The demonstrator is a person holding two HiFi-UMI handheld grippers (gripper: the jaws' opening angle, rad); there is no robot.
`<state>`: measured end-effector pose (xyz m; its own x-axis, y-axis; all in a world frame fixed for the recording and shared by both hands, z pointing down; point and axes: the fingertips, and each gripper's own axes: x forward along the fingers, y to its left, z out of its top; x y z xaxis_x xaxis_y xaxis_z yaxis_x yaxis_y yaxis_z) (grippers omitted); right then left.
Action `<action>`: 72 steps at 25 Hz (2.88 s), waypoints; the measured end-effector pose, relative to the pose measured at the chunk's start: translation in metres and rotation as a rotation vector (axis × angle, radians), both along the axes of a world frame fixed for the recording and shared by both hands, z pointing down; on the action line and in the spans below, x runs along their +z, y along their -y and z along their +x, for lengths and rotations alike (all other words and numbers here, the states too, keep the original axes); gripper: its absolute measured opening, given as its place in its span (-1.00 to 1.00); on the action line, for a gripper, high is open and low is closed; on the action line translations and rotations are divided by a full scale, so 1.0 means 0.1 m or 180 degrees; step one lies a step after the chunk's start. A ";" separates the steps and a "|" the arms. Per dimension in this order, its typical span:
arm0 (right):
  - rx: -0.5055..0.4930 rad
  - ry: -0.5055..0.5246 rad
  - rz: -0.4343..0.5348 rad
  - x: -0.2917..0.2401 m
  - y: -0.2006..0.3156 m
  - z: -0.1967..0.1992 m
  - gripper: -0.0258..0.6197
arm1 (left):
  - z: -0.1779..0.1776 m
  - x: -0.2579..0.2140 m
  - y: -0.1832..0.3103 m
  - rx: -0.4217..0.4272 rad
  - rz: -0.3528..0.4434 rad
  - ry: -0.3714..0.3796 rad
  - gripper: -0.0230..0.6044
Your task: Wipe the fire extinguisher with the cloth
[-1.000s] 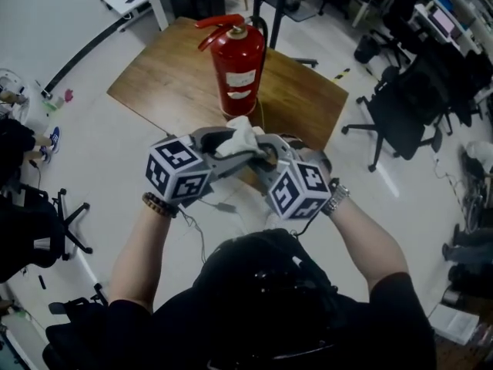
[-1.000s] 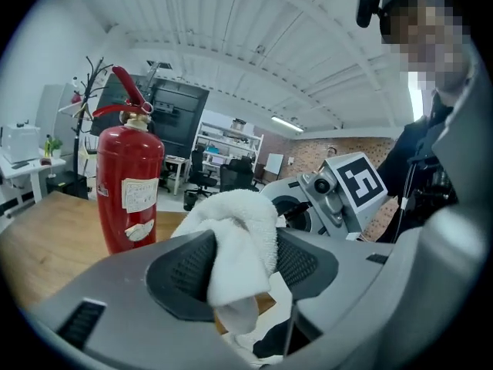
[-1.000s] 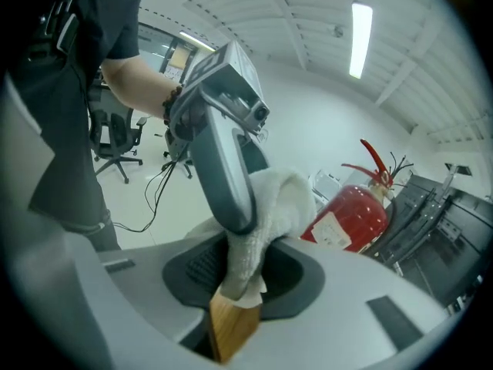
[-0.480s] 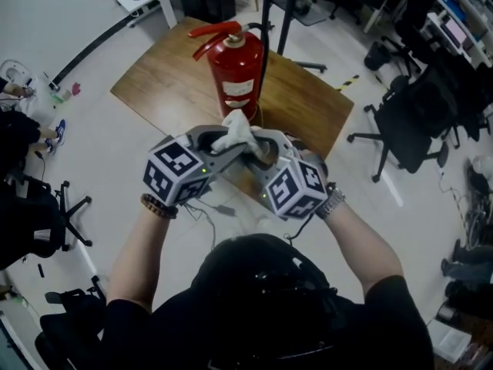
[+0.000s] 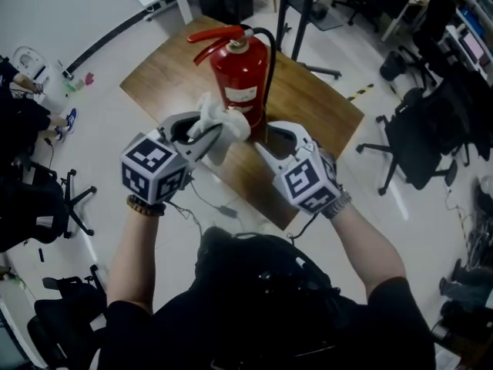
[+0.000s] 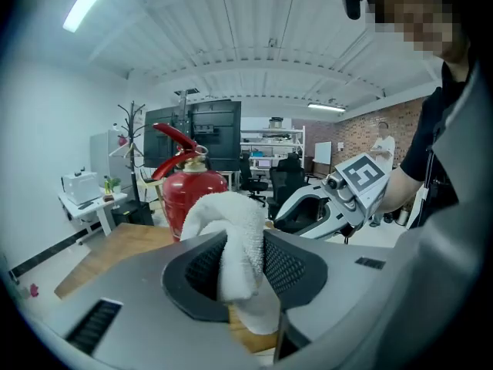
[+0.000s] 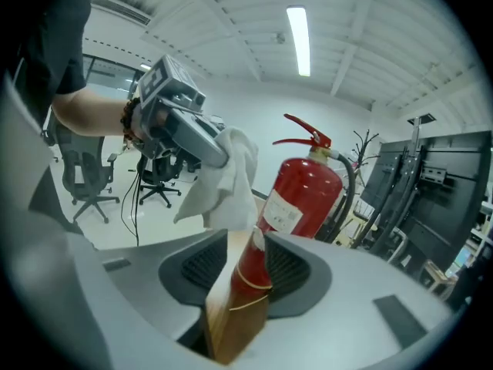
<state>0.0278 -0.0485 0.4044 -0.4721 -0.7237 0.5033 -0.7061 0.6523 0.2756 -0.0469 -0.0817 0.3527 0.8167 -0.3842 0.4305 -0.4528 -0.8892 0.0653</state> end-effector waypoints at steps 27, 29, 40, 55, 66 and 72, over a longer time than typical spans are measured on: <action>0.1999 0.0016 0.0010 0.02 0.57 -0.47 -0.83 | -0.42 -0.85 1.71 0.1010 0.0546 -0.0745 -0.59; 0.2118 -0.0005 0.0014 0.01 0.55 -0.47 -0.83 | -0.33 -0.94 1.77 0.1115 0.0468 -0.0903 -0.59; 0.2510 -0.0076 -0.0069 0.04 0.45 -0.45 -0.83 | 0.23 -0.73 1.74 0.1756 0.0131 -0.0897 -0.59; 0.2269 0.0010 -0.0098 0.05 0.11 -0.43 -0.83 | 0.14 -0.49 1.66 0.1366 0.0308 -0.0361 -0.60; 0.2373 0.0064 -0.0087 0.10 -0.03 -0.54 -0.83 | 0.05 -0.31 1.66 0.1291 0.0327 -0.0216 -0.60; 0.2763 0.0065 -0.0077 0.07 0.23 -0.64 -0.83 | 0.03 -0.13 1.73 0.1695 0.0327 -0.0054 -0.60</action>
<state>-0.0361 -0.0713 0.4115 0.2329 -0.8214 0.5207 -0.9614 -0.1139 0.2504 -0.0436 -0.2544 0.3396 0.9164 0.0452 0.3976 0.0625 -0.9976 -0.0305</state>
